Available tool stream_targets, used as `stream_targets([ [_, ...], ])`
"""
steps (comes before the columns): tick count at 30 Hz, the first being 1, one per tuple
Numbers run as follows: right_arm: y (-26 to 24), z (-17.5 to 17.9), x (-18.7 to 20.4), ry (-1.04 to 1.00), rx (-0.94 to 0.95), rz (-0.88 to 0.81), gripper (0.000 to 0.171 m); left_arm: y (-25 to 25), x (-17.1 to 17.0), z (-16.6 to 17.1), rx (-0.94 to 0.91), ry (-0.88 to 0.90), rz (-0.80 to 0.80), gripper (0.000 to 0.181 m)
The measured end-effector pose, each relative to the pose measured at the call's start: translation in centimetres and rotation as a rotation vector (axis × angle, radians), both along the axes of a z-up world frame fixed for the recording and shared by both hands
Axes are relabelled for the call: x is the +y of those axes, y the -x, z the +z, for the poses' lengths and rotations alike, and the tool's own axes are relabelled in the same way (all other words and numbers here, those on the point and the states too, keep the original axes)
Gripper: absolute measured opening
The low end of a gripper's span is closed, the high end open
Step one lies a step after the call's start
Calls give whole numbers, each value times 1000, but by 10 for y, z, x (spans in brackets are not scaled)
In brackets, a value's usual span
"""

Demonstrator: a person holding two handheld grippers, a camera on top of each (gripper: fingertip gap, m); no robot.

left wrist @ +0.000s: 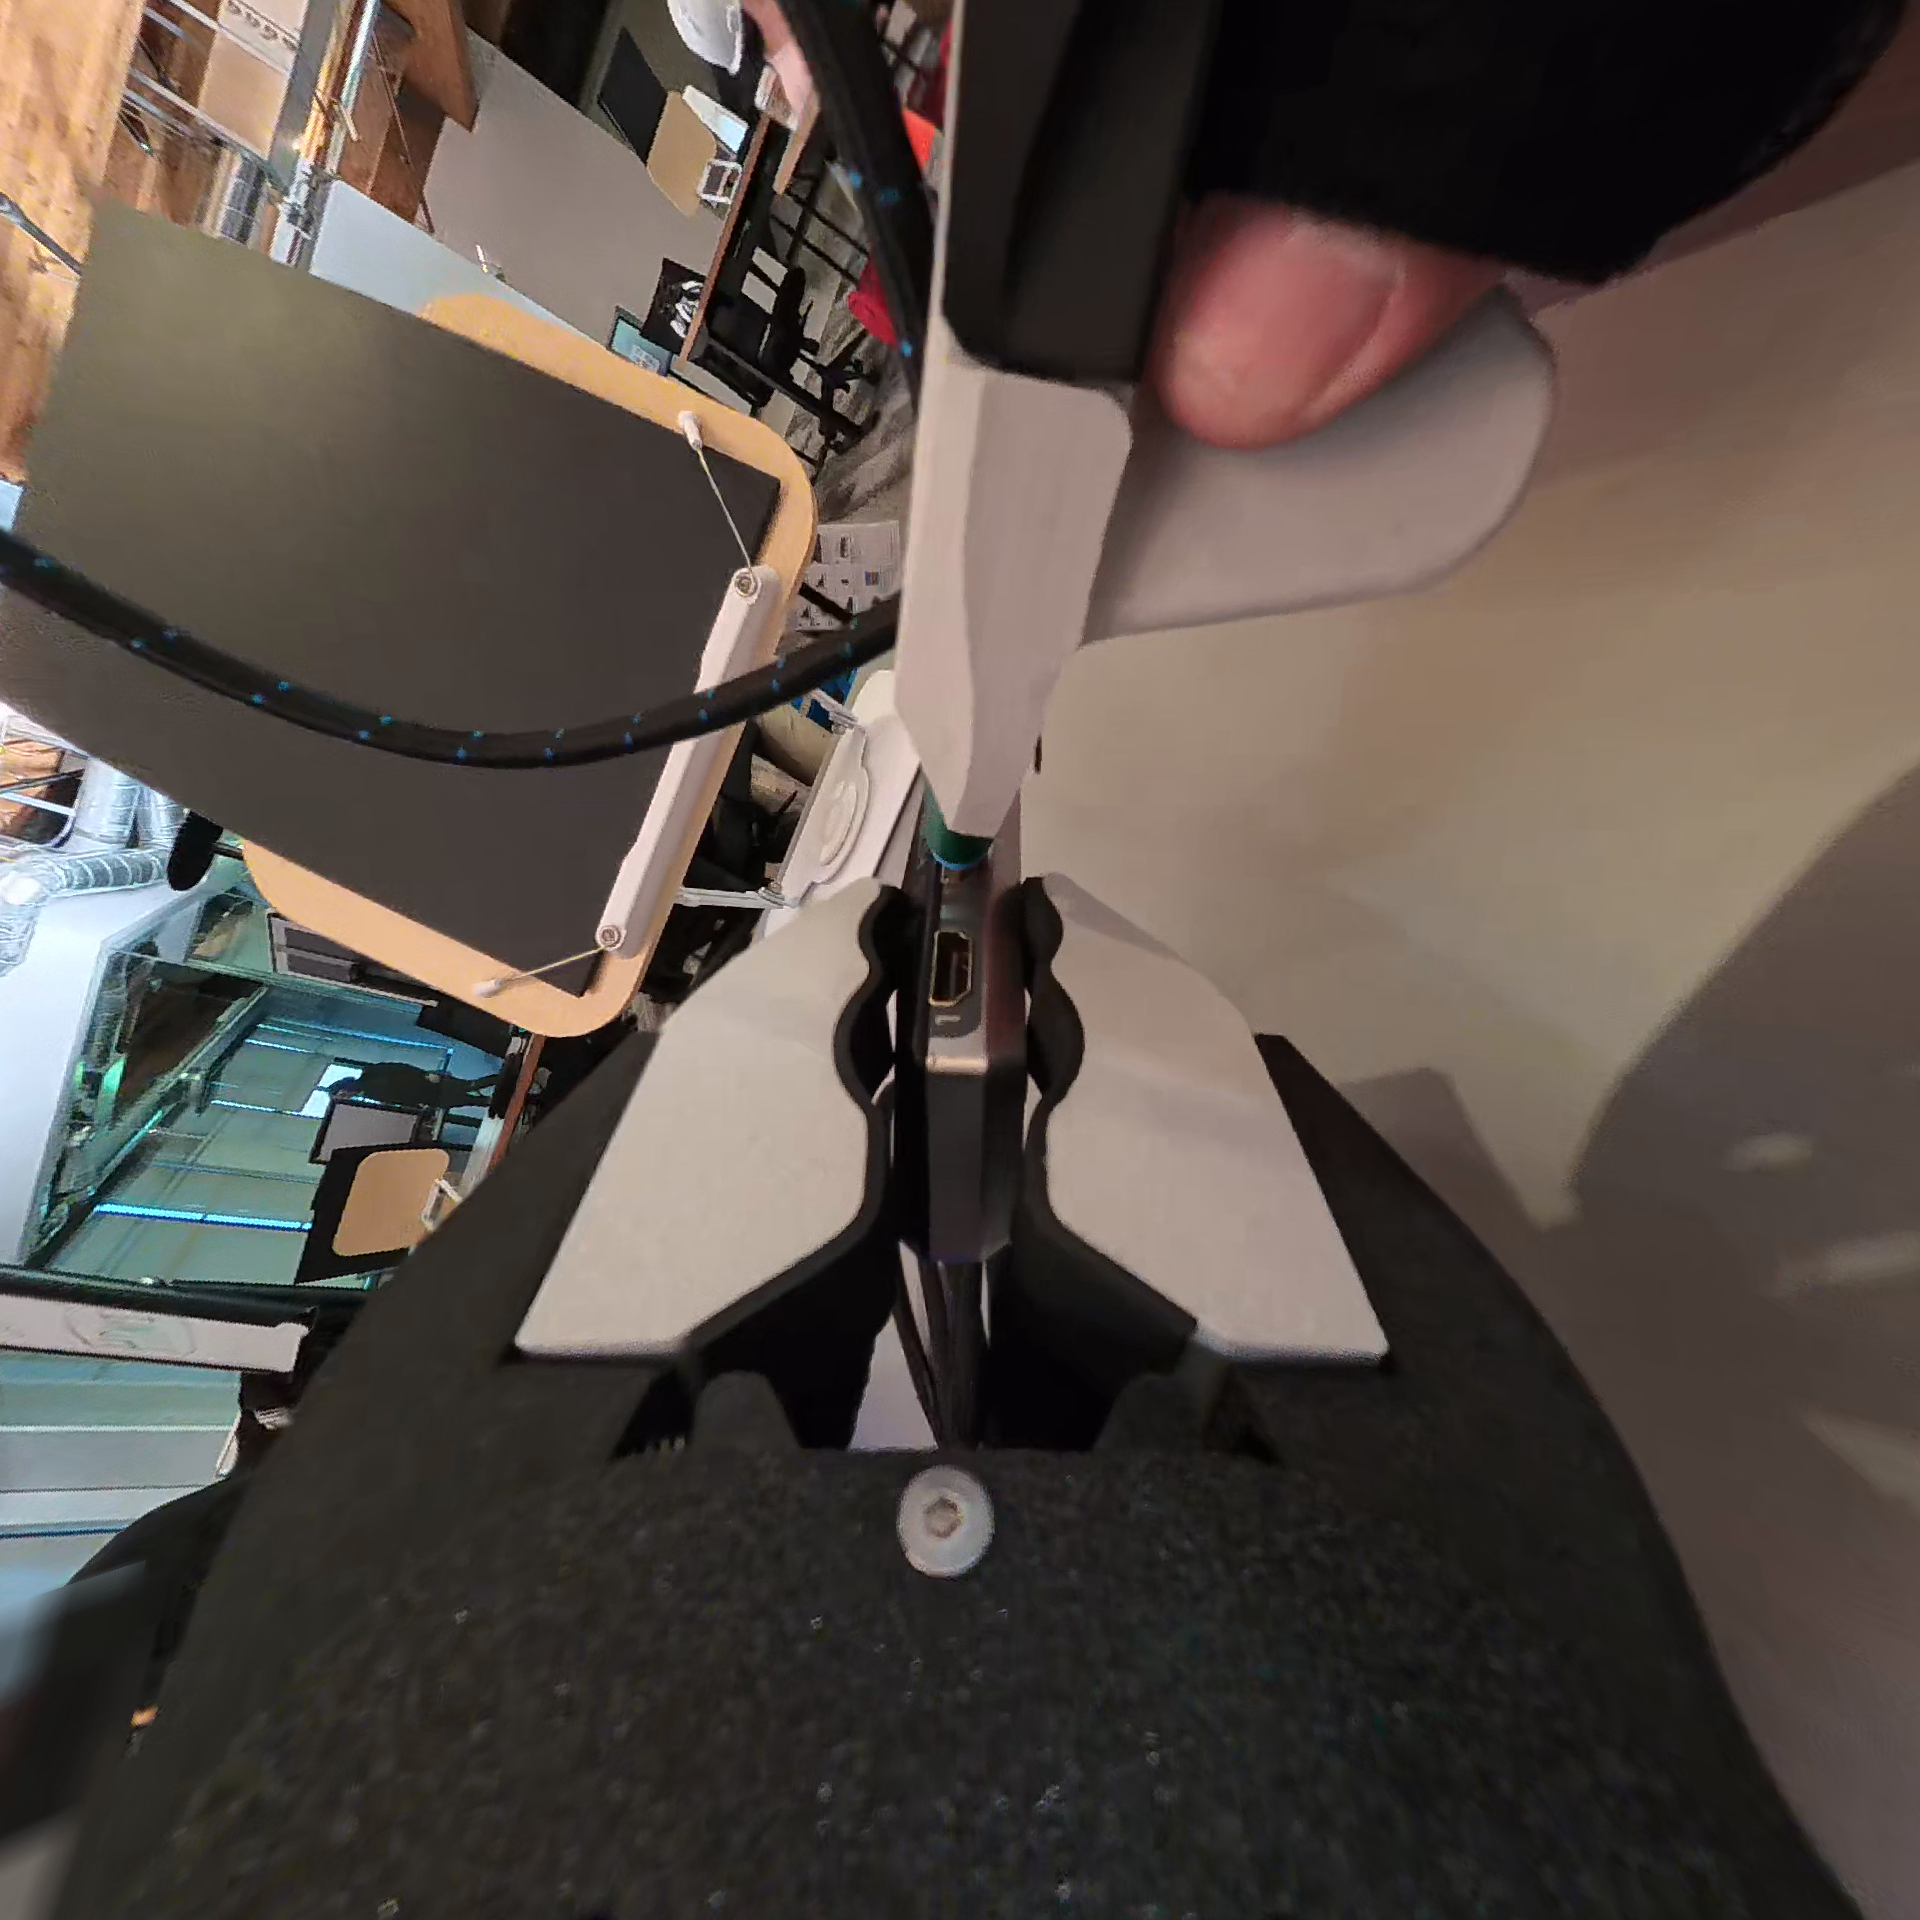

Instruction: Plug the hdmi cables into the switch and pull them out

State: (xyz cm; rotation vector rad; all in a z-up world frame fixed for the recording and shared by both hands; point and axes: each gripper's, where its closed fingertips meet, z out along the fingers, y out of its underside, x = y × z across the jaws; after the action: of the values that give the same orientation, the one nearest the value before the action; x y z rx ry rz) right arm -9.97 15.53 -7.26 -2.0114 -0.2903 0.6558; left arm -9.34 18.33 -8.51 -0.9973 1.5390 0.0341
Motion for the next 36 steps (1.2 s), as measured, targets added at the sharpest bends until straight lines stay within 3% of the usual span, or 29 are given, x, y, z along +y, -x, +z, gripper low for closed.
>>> stream_targets([
  [23, -15, -21, -16, 52, -49, -62, 20, -11, -10, -19, 68, 17, -21, 23],
  [30, -17, -23, -15, 53, -161, -111, 20, -12, -8, -22, 77, 20, 30, 23],
  [36, -13, -9, -13, 69, 5, -12, 20, -9, -17, -9, 16, 86, -93, 21],
])
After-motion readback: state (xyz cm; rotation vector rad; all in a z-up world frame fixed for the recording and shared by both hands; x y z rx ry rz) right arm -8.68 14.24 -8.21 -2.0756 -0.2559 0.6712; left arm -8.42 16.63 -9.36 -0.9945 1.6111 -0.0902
